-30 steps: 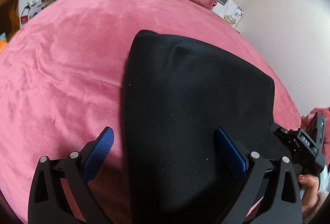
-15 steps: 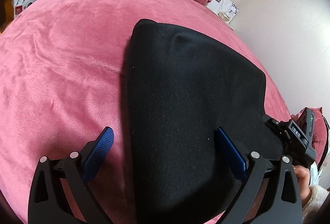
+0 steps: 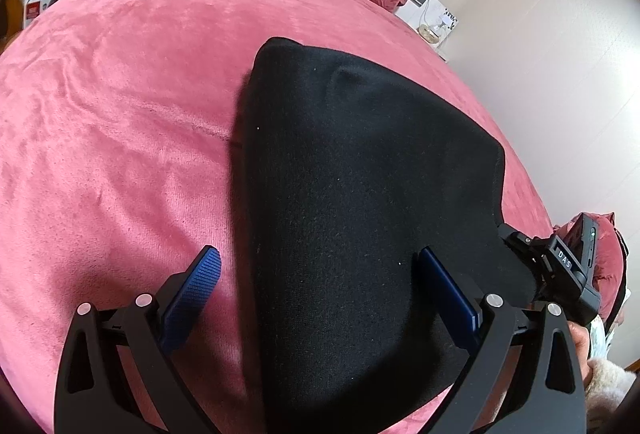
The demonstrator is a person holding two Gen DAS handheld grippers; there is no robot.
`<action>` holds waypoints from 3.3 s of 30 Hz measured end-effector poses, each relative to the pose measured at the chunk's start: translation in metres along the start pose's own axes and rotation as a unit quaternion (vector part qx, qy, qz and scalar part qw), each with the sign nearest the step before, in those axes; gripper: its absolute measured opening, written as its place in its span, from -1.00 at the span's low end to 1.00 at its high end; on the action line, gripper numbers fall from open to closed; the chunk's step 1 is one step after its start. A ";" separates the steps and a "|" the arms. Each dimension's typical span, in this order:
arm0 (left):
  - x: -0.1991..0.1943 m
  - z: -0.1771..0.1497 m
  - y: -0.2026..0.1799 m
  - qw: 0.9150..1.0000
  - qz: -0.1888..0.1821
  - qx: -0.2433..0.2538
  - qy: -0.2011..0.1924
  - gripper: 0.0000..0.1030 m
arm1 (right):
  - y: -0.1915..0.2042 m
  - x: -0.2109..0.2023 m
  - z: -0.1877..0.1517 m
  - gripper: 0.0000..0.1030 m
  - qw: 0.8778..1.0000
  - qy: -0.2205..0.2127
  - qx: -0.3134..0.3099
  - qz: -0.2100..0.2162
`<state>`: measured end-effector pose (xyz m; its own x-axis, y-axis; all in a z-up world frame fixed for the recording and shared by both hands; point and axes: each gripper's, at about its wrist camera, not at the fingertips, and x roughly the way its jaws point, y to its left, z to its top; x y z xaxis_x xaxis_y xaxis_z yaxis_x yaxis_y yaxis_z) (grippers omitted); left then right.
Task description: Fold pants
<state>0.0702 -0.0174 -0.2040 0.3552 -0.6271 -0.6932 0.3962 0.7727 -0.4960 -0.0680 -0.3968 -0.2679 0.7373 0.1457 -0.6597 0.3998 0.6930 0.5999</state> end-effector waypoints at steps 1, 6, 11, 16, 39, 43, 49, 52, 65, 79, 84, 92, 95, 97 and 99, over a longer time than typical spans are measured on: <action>0.000 0.001 0.000 1.000 -0.001 0.000 -0.002 0.90 | -0.001 -0.001 0.000 0.76 1.000 0.000 0.003 0.004; -0.008 0.005 0.005 1.000 -0.002 -0.005 -0.020 0.90 | -0.013 -0.007 0.004 0.88 0.998 0.008 0.037 0.045; -0.009 0.007 0.023 0.999 -0.015 -0.036 -0.015 0.90 | -0.025 -0.013 0.009 0.95 0.993 0.047 0.066 0.088; -0.005 0.006 0.026 0.999 -0.035 -0.036 -0.003 0.90 | -0.021 -0.013 0.008 0.96 0.989 0.092 0.040 0.107; 0.008 -0.006 -0.019 0.998 -0.039 0.039 0.033 0.68 | 0.029 -0.004 -0.025 0.93 0.988 0.099 -0.120 -0.020; 0.006 -0.009 -0.021 0.998 -0.037 0.043 0.032 0.67 | 0.026 -0.006 -0.022 0.94 0.988 0.097 -0.117 -0.019; 0.008 -0.010 -0.019 0.998 -0.038 0.041 0.040 0.57 | 0.038 0.001 -0.019 0.92 0.989 0.092 -0.114 -0.018; 0.010 -0.008 -0.022 0.997 -0.031 0.050 0.039 0.47 | 0.040 -0.003 -0.019 0.73 0.989 0.084 -0.119 -0.016; -0.027 0.010 -0.049 0.994 -0.005 0.100 -0.036 0.06 | 0.077 -0.037 -0.009 0.08 0.984 0.019 -0.173 0.024; 0.000 0.121 -0.048 0.983 0.052 0.145 -0.101 0.06 | 0.157 0.040 0.069 0.08 0.964 -0.027 -0.261 0.029; 0.030 0.168 -0.046 0.978 0.074 0.153 -0.122 0.06 | 0.172 0.079 0.114 0.09 0.964 -0.048 -0.259 0.024; 0.123 0.185 -0.016 0.978 0.129 0.156 -0.058 0.23 | 0.119 0.148 0.130 0.52 0.972 -0.029 -0.230 -0.028; 0.115 0.169 -0.007 0.980 0.116 0.135 -0.094 0.38 | 0.099 0.138 0.124 0.60 0.979 -0.043 -0.200 -0.010; 0.102 0.165 -0.003 0.981 0.117 0.117 -0.099 0.46 | 0.103 0.121 0.122 0.60 0.978 -0.058 -0.201 -0.026; 0.079 0.161 -0.005 0.976 0.138 0.107 -0.127 0.46 | 0.118 0.098 0.119 0.40 0.969 -0.099 -0.222 -0.049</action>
<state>0.2327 -0.0865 -0.1717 0.6620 -0.4227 -0.6190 0.4134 0.8948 -0.1688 0.1157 -0.3852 -0.2078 0.8149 -0.0443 -0.5779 0.2324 0.9384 0.2557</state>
